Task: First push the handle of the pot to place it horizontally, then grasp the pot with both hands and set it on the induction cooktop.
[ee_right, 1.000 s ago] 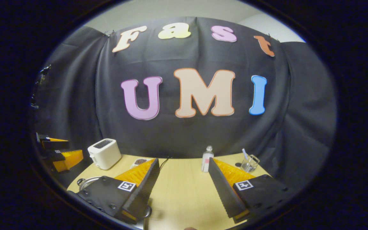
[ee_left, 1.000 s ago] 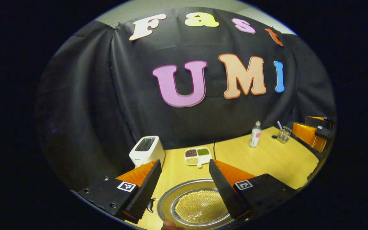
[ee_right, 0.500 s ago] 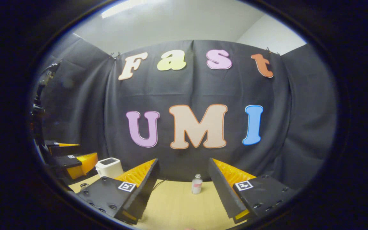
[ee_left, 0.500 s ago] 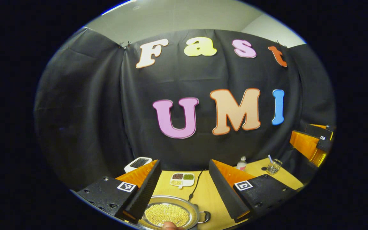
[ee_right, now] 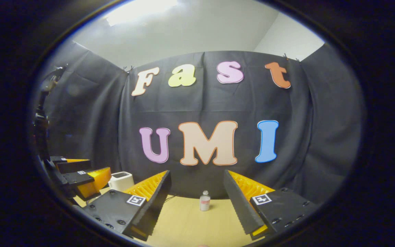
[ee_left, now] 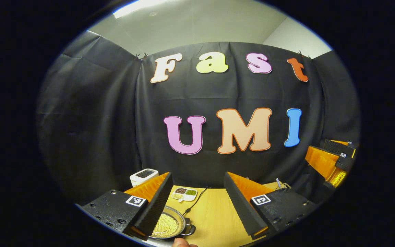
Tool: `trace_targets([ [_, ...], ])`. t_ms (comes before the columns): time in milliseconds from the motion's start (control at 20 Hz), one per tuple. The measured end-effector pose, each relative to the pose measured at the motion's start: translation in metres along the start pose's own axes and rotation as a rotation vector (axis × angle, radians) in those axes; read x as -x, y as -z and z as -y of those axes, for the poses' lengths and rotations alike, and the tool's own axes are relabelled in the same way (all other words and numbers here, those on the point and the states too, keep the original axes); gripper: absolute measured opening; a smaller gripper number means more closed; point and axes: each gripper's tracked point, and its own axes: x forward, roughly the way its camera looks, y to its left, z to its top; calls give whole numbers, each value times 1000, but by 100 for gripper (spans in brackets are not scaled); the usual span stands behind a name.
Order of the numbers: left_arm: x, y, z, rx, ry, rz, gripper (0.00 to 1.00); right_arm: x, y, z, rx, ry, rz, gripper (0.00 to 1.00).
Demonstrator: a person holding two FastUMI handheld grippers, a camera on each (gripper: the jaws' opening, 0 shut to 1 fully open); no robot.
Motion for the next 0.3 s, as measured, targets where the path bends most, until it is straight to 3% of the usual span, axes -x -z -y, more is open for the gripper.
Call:
trace_targets([
  [250, -3, -10, 16, -14, 13, 33, 94, 1, -10, 19, -14, 20, 21, 93],
  [300, -4, -11, 19, -18, 18, 40, 98, 1, -13, 20, -19, 24, 25, 93],
])
